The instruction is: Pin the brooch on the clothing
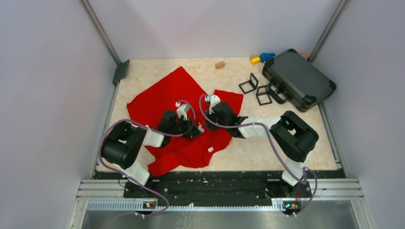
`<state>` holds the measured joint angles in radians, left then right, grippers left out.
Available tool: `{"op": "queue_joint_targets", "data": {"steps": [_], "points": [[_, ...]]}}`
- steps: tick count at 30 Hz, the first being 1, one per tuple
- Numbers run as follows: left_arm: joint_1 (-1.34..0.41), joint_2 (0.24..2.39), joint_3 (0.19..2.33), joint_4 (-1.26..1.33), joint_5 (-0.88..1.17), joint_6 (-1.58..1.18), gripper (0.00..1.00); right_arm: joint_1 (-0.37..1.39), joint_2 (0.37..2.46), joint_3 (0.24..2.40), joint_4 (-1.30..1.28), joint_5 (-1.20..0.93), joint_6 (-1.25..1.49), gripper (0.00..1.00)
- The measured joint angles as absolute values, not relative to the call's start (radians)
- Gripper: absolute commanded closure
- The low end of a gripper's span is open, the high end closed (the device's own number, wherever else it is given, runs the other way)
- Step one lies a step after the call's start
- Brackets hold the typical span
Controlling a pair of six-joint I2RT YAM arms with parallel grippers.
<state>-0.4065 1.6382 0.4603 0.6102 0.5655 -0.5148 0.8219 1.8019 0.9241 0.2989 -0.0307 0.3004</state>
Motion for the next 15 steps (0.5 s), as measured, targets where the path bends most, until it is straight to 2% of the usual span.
{"op": "queue_joint_targets", "data": {"steps": [4,8,10,15], "points": [[-0.406,1.612,0.46,0.566,0.555,-0.521,0.62,0.822,1.763,0.923,0.29,-0.029,0.301,0.76],[-0.408,1.546,0.461,0.492,0.535,-0.522,0.32,0.822,1.695,0.92,0.261,-0.02,0.297,0.6],[-0.408,1.486,0.462,0.431,0.514,-0.515,0.25,0.822,1.646,0.917,0.229,-0.008,0.288,0.55],[-0.408,1.283,0.476,0.253,0.431,-0.493,0.18,0.78,1.522,0.918,0.11,0.015,0.271,0.47]]}}
